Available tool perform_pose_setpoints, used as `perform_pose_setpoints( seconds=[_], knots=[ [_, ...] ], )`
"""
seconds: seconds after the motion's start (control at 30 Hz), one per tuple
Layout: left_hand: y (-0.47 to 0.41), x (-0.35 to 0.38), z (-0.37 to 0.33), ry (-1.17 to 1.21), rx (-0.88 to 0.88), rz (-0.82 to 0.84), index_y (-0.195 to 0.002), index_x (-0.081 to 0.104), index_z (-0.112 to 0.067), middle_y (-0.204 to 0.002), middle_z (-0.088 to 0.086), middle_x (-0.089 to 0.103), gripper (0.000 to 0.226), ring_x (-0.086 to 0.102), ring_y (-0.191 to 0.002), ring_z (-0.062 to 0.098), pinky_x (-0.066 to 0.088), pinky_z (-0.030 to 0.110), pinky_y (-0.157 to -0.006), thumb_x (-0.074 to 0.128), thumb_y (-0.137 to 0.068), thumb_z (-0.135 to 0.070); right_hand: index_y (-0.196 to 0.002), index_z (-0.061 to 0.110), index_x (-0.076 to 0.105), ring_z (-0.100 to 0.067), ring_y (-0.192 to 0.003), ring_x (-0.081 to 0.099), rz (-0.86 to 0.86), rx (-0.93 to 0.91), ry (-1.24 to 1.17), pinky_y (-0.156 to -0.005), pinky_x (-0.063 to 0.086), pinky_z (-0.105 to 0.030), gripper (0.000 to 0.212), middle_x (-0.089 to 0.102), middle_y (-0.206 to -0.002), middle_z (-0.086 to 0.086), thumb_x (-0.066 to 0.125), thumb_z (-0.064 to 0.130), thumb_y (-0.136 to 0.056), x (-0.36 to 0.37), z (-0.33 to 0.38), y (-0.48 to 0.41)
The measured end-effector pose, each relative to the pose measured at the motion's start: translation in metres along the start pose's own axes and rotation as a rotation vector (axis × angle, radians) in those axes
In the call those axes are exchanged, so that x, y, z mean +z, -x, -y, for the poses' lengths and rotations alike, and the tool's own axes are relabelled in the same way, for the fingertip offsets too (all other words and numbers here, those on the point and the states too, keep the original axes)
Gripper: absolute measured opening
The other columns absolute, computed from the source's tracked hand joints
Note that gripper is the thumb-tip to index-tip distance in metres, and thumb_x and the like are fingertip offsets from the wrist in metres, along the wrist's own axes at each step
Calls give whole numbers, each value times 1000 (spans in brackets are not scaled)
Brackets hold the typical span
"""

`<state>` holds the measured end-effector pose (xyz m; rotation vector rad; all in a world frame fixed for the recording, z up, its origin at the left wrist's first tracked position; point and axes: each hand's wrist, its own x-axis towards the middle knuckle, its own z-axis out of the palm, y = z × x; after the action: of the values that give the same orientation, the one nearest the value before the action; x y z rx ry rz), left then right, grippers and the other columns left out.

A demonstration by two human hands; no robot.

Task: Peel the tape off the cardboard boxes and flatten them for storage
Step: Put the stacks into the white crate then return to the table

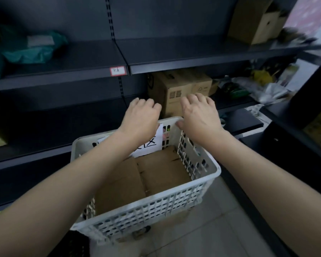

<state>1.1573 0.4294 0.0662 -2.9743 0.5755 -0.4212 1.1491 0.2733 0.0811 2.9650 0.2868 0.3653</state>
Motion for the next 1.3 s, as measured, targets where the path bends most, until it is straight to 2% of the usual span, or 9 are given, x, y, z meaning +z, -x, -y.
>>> perform_pose_setpoints(
  seconds=[0.1, 0.37, 0.47, 0.63, 0.77, 0.9, 1.07, 1.3],
  knots=[
    [11, -22, -20, 41, 42, -117, -129, 49, -11, -126, 9, 53, 42, 48, -119, 28, 22, 40, -112, 54, -91, -29, -138, 9, 35, -30, -138, 28, -49, 57, -8, -113, 19, -42, 61, 40, -143, -11, 58, 39, -89, -21, -11, 32],
    [32, -67, -63, 184, 333, -322, -122, 54, -8, -121, 13, 58, 41, 52, -116, 31, 27, 44, -110, 61, -86, -27, -137, 8, 37, -31, -138, 28, -99, 339, 119, -113, 21, -43, 64, 40, -143, -12, 62, 39, -87, -73, -20, 116],
    [50, -73, -63, 241, 453, -357, -121, 55, -8, -120, 13, 58, 40, 52, -115, 32, 27, 43, -110, 62, -85, -26, -133, 7, 41, -33, -135, 33, -105, 456, 173, -111, 23, -43, 61, 44, -138, -14, 63, 37, -86, -85, 1, 143],
    [87, -79, -71, 326, 674, -385, -116, 58, -5, -113, 15, 61, 43, 56, -108, 35, 33, 45, -106, 69, -78, -21, -137, 7, 37, -31, -140, 27, -64, 663, 206, -114, 19, -44, 64, 41, -142, -13, 62, 37, -87, -98, 42, 198],
    [125, -89, -106, 397, 853, -387, -117, 58, -4, -112, 16, 62, 47, 57, -106, 36, 34, 47, -106, 72, -76, -21, -141, 7, 33, -31, -142, 24, -7, 837, 281, -116, 16, -44, 67, 37, -146, -13, 60, 37, -89, -113, 61, 267],
    [175, -105, -153, 523, 1017, -410, -117, 59, -2, -111, 16, 62, 46, 59, -106, 34, 36, 48, -106, 73, -76, -19, -142, 8, 32, -30, -142, 23, 54, 1028, 351, -116, 15, -44, 68, 36, -146, -12, 60, 39, -89, -136, 74, 346],
    [253, -134, -218, 640, 1209, -407, -121, 57, -4, -116, 14, 61, 45, 57, -111, 30, 32, 45, -110, 68, -81, -22, -137, 8, 38, -30, -140, 27, 81, 1263, 398, -116, 17, -44, 64, 41, -140, -12, 64, 36, -86, -161, 97, 455],
    [412, -181, -316, 765, 1439, -411, -121, 57, -3, -117, 14, 61, 44, 57, -111, 30, 32, 45, -110, 67, -83, -22, -135, 10, 41, -31, -140, 25, 110, 1522, 460, -116, 17, -44, 60, 40, -142, -12, 66, 34, -85, -201, 133, 637]
  ],
)
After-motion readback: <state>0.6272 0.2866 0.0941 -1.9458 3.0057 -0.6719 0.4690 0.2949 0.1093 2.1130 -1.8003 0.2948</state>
